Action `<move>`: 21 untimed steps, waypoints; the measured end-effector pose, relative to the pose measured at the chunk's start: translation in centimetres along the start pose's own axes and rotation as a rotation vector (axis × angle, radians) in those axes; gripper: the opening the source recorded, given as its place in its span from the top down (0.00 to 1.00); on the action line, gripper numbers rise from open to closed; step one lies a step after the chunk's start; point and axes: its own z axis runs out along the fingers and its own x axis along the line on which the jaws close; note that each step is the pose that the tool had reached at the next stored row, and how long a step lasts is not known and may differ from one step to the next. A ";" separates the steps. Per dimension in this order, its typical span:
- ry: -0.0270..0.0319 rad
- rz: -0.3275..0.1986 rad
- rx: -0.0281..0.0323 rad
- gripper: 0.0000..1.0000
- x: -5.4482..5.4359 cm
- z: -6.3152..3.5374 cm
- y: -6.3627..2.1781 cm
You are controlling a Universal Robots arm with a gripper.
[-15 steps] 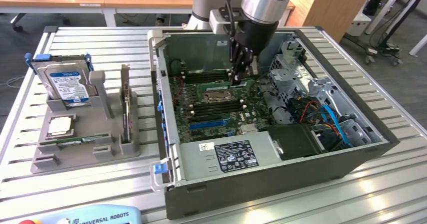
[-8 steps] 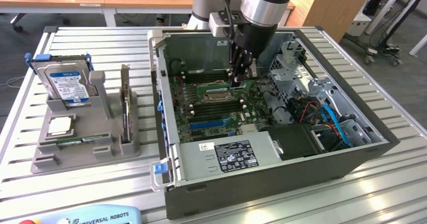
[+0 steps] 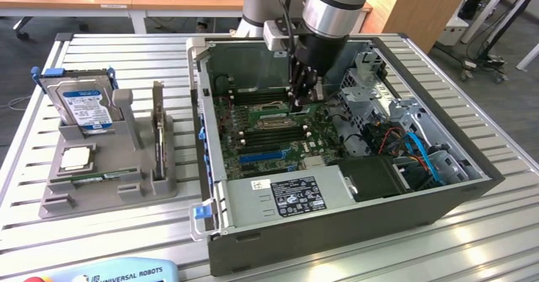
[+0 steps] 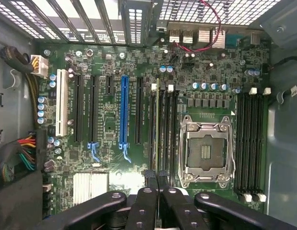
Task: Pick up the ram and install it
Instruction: 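Insert the ram into the slot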
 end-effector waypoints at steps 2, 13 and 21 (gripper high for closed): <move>0.0000 0.000 0.0000 0.89 0.0 0.16 -0.01; -0.0006 0.004 0.0001 0.89 0.0 0.28 -0.01; -0.0009 0.007 0.0003 0.89 0.0 0.30 -0.08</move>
